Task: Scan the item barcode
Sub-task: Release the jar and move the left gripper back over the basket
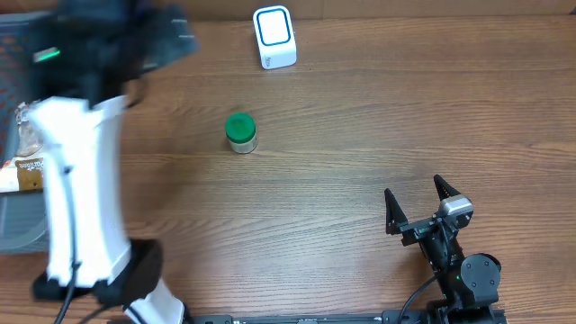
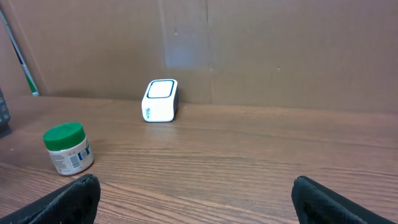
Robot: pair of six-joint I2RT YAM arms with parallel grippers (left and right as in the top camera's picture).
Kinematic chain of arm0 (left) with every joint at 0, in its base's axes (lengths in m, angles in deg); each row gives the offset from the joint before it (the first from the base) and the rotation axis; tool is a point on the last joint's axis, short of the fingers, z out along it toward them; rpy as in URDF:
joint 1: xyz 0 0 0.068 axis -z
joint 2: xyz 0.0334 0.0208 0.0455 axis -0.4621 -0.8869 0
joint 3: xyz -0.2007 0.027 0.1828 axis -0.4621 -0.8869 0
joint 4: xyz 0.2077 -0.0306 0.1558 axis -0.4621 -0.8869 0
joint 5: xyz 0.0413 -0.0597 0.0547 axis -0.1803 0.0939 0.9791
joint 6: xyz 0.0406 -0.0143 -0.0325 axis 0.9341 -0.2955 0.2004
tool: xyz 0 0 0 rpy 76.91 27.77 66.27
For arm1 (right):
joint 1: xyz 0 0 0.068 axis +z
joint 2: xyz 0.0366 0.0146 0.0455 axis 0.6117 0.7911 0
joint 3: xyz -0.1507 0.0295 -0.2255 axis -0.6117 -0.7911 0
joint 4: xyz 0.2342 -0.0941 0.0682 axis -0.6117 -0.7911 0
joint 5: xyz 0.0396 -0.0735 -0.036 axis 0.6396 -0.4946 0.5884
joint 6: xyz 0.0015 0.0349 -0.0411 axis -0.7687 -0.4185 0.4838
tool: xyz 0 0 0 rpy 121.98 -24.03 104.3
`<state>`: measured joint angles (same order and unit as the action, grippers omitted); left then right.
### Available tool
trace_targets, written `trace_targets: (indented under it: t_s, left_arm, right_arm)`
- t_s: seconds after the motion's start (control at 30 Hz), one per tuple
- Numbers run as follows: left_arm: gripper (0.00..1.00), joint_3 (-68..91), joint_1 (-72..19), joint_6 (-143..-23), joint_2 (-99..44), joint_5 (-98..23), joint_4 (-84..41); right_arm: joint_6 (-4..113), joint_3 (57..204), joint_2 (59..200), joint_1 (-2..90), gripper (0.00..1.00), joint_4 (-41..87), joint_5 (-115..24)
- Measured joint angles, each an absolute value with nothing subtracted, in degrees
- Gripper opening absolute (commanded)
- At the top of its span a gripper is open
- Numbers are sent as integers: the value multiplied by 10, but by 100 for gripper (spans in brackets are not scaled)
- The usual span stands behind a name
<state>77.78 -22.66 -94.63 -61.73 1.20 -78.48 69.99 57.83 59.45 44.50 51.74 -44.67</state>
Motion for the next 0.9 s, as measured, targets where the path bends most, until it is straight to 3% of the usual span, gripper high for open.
trace_targets:
  t_s: [0.3, 0.47, 0.9]
  left_arm:
    - [96, 776, -485, -976, -573, 0, -838]
    - [96, 740, -581, -982, -573, -22, -835]
    - [93, 468, -669, -961, -575, -46, -676]
  right_arm:
    - [700, 578, 594, 445, 100, 518, -447]
    - [700, 578, 594, 445, 100, 518, -447]
    - [700, 578, 594, 445, 100, 518, -447]
